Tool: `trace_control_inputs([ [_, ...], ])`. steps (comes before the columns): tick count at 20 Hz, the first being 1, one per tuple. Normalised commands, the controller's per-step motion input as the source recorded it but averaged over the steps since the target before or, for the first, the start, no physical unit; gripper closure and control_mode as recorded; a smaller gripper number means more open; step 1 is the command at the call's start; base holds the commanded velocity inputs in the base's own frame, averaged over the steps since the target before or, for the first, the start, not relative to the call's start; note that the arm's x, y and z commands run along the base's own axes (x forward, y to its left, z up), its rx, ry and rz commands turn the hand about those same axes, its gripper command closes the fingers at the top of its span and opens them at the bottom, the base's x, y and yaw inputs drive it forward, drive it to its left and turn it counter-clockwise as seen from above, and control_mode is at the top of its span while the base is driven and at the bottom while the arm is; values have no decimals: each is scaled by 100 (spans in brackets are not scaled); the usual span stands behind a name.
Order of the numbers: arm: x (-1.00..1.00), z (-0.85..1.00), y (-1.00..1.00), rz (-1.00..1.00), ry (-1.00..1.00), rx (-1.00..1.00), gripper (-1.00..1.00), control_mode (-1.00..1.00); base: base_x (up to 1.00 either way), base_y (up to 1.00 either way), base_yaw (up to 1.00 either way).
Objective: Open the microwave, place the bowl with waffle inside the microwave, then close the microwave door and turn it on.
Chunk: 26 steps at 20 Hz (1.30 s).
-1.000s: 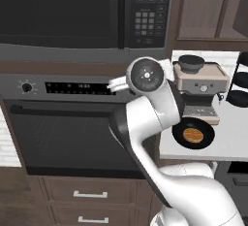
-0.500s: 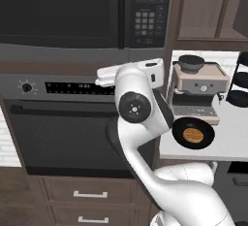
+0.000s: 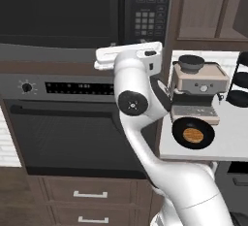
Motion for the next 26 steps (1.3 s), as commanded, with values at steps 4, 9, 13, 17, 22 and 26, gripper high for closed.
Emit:
trace_control_inputs([
  [4,60,0,12,2,-4,8,-100,-100,0,0,0],
  [9,51,17,16,6,-7,6,-100,-100,0,0,0],
  [13,15,30,0,7,-11,1,-100,-100,0,0,0],
  [17,-3,57,0,1,-18,0,-100,-100,0,0,0],
  [22,-1,49,0,0,-8,0,-100,-100,0,0,0],
  [26,0,23,0,-1,0,0,-100,-100,0,0,0],
])
